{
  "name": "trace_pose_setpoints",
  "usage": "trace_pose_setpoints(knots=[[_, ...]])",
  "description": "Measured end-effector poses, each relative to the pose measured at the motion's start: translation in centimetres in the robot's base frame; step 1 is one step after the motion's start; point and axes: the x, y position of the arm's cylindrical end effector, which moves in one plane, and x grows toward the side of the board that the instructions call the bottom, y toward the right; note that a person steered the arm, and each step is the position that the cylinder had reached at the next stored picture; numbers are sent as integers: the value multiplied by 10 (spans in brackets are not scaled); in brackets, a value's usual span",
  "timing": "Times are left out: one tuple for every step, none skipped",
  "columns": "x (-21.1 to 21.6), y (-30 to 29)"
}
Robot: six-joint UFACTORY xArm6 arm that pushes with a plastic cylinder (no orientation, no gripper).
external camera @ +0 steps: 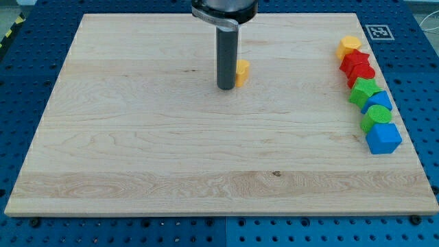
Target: Slide the yellow heart closer to the yellow hexagon
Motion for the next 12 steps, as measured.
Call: trace_pose_setpoints(knots=[[-23, 3], [-36, 21], [-36, 46], [-36, 63], [-26, 63], [16, 72], [25, 85], [16, 87], [-10, 92], [-34, 92], [-57, 92], [-80, 94]])
